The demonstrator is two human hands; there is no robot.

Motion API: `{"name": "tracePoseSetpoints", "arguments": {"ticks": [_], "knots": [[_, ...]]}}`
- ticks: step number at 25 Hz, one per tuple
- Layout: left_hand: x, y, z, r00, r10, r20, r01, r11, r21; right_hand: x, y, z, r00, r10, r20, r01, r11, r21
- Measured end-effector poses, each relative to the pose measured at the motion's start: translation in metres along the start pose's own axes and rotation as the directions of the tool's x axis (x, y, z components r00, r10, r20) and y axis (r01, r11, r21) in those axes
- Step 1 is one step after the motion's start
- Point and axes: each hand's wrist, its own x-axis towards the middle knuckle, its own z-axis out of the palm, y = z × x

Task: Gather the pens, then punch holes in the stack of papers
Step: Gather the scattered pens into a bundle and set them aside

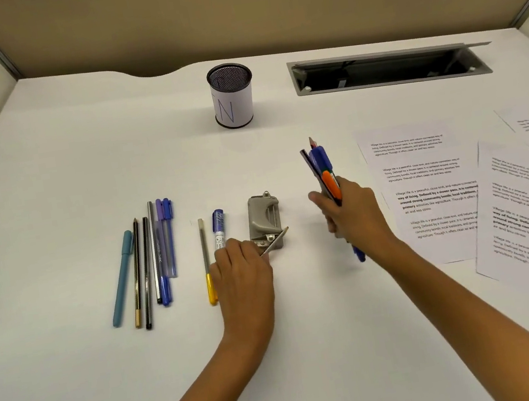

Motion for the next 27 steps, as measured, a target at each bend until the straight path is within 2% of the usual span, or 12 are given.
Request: {"name": "tracePoseSetpoints", "arguments": {"ticks": [2, 3, 4, 5, 6, 7, 8, 11, 15, 19, 24, 27], "knots": [[0.0, -0.009, -0.013, 0.999, -0.052, 0.0, 0.052, 0.993, -0.109, -0.021, -0.006, 0.007, 0.999, 0.029, 0.033, -0.034, 0.986, 0.163], [0.002, -0.013, -0.016, 0.996, -0.091, -0.004, 0.088, 0.969, -0.232, -0.031, -0.008, 0.01, 0.998, 0.043, 0.055, -0.054, 0.975, 0.215], [0.006, -0.019, -0.022, 0.986, -0.167, 0.015, 0.159, 0.905, -0.394, -0.039, -0.009, 0.014, 0.996, 0.052, 0.071, -0.068, 0.968, 0.24], [0.011, -0.025, -0.028, 0.961, -0.267, 0.07, 0.26, 0.794, -0.549, -0.046, -0.011, 0.018, 0.995, 0.058, 0.081, -0.077, 0.966, 0.246], [0.016, -0.031, -0.029, 0.928, -0.342, 0.146, 0.351, 0.677, -0.647, -0.053, -0.012, 0.023, 0.994, 0.063, 0.093, -0.084, 0.966, 0.246], [0.022, -0.04, -0.028, 0.896, -0.404, 0.182, 0.412, 0.608, -0.678, -0.058, -0.015, 0.028, 0.991, 0.063, 0.115, -0.09, 0.965, 0.247], [0.026, -0.05, -0.027, 0.881, -0.445, 0.163, 0.429, 0.603, -0.672, -0.062, -0.018, 0.035, 0.987, 0.056, 0.151, -0.093, 0.964, 0.247], [0.032, -0.082, -0.027, 0.889, -0.454, 0.054, 0.397, 0.709, -0.582, -0.071, -0.03, 0.057, 0.962, 0.031, 0.273, -0.092, 0.973, 0.213], [0.036, -0.12, -0.019, 0.825, -0.558, 0.09, 0.549, 0.753, -0.362, -0.074, -0.048, 0.09, 0.931, -0.001, 0.365, -0.067, 0.983, 0.173], [0.038, -0.141, -0.011, 0.781, -0.607, 0.149, 0.623, 0.74, -0.251, -0.071, -0.061, 0.122, 0.954, 0.038, 0.297, -0.053, 0.998, 0.043], [0.039, -0.139, -0.002, 0.79, -0.581, 0.196, 0.613, 0.746, -0.26, -0.067, -0.074, 0.142, 0.97, 0.003, 0.241, 0.021, 0.995, -0.097], [0.045, -0.129, -0.004, 0.777, -0.56, 0.288, 0.629, 0.709, -0.318, -0.064, -0.085, 0.153, 0.966, -0.002, 0.259, 0.044, 0.986, -0.159]]}}
